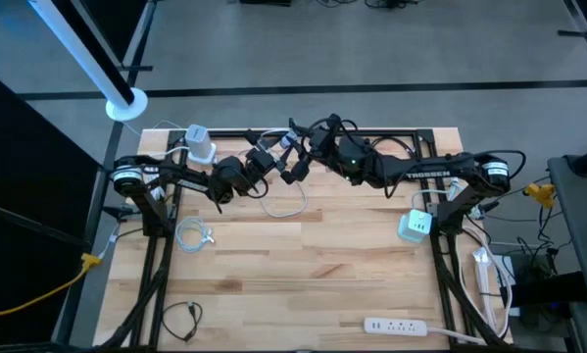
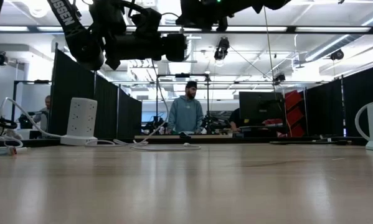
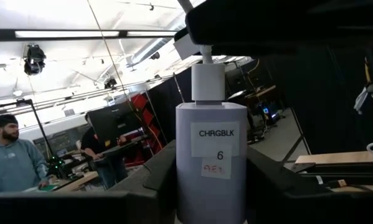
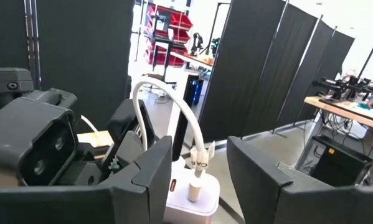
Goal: Insert USB
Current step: Insert the white charger cable into the purple charger adapter, then insert the purple charger adapter into the white outlet extension
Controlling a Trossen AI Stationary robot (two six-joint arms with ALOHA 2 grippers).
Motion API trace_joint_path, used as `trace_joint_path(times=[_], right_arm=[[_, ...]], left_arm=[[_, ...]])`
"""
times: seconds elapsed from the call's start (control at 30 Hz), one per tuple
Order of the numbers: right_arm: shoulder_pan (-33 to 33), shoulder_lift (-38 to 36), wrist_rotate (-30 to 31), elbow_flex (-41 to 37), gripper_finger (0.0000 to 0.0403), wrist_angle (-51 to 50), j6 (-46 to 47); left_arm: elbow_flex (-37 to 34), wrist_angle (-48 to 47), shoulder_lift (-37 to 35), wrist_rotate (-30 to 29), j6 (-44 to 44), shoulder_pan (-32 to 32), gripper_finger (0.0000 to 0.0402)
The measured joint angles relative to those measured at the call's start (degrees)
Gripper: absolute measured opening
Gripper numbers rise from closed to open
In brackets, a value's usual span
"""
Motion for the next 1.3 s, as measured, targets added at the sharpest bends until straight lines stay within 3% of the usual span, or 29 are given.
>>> trace_joint_path(times=[0.1, 0.3, 0.83, 0.97, 1.3], right_arm=[[0.00, 0.00, 0.09, 0.00, 0.0104, 0.01, -0.43], [-0.15, 0.00, 0.32, 0.13, 0.0009, -2.62, 0.12], [-0.46, -0.26, 1.21, -0.33, 0.0014, -6.57, 7.27], [-0.18, -1.57, 1.19, -0.45, 0.0051, -7.86, 6.22], [0.00, -9.75, 1.42, -0.85, 0.0214, -20.72, 6.26]], left_arm=[[-0.02, -0.02, 0.00, -0.02, 0.00, 0.00, 0.0120], [-0.11, -0.26, 0.14, -0.21, -1.01, 0.00, 0.0120], [-0.22, 0.02, 0.19, -0.43, -1.64, -0.24, 0.0120], [-0.22, 0.15, -0.03, -0.52, -1.64, -0.32, 0.0120], [-0.26, -1.36, -3.57, -3.46, 0.96, -2.28, 0.0120]])
